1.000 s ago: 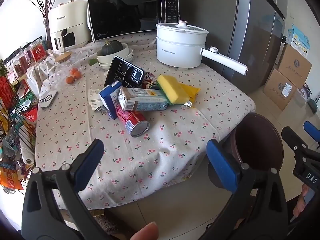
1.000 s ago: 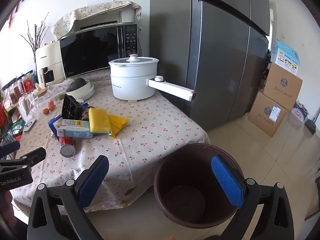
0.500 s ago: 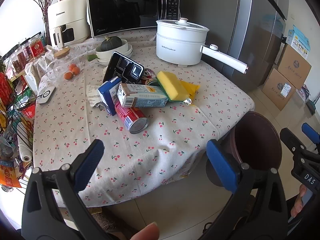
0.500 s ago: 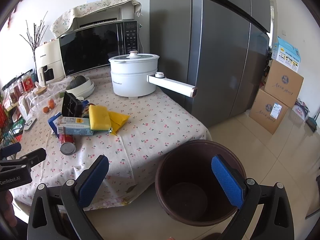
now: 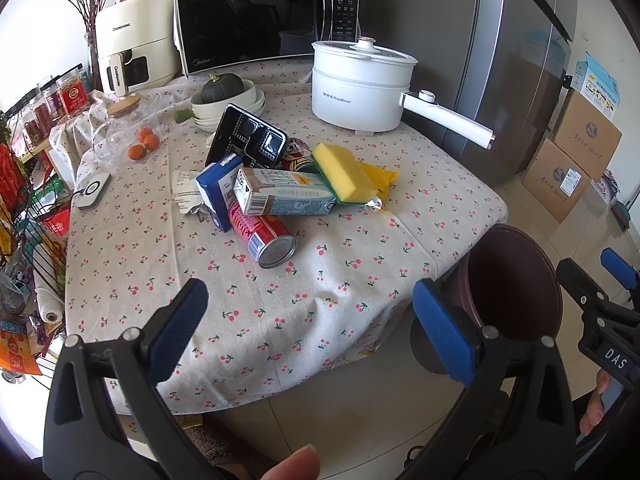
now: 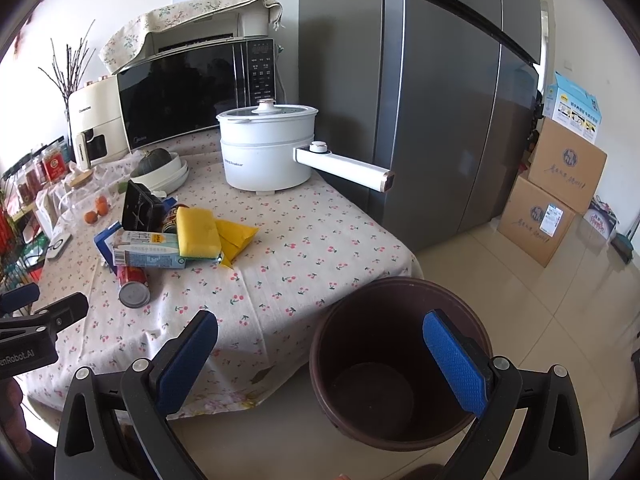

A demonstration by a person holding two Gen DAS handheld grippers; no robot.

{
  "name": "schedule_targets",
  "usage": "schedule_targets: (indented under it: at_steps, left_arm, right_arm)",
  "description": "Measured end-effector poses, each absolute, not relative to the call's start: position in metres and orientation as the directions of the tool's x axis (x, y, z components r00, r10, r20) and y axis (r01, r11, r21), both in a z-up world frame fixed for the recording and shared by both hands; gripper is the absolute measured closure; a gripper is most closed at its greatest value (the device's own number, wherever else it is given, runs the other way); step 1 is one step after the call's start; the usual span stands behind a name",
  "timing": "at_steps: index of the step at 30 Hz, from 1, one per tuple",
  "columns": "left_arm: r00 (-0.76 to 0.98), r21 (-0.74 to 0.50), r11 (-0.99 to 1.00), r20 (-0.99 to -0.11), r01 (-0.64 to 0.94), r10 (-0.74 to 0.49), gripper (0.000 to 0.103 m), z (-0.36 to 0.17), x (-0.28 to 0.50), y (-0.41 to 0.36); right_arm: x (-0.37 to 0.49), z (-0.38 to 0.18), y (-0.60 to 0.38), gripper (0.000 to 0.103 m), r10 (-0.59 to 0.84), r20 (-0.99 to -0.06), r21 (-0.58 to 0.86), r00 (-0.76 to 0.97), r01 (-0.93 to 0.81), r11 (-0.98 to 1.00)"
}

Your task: Collect trash

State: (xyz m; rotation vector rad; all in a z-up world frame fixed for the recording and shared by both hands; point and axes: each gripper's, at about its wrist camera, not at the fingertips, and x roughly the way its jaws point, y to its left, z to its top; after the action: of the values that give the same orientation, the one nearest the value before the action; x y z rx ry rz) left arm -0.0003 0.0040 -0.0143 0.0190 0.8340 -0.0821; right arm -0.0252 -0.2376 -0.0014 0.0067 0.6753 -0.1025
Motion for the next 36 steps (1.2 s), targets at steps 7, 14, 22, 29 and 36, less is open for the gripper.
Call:
schedule_targets:
  at_steps: [7,14,22,29,36]
  left_arm:
    - [0.662,-0.012,0.997,-0.747,0.082,-0.063,0.001,-0.0162,0.0011,0.0011]
    - [0.663,-0.021,0.997,-0.745,0.08,-0.069,0.001,-0.0144,0.0026,0.0007]
    - [0.661,-0.025,0.997,-0.747,0.076,-0.069,0.001,-0.0148,-0.0006,0.0036]
    - [0.658,-0.025,0.997,-0.75,0.074,-0.067,0.001,-0.0135,0.0019,0.0048]
    - [0.655,-0.028,0.997,-0.753,0.075,-0.071,0.001,-0.0158,0.0006,0.0081]
  right_arm:
    - [-0.026,-0.0007,-0.239,0.0,-0.091,-0.623,-0.024,0.777,0.097,0.995]
    - [-0.0253,-0.0021,-0.2391,0.0,-0.097,-0.626,-0.026,0.774,0.103,0.994]
    - [-0.0248,-0.0028,-0.2391,0.0,-0.103,-0.625,-0.032,0.773,0.107,0.994]
    - [-0.0246,-0.0022,-0.2401,0.0,-0.106,-0.625,-0.034,0.773,0.109,0.993]
    - [-0.0247,-0.0016,-0.2403,0.0,-0.113,-0.623,-0.039,0.774,0.113,0.993]
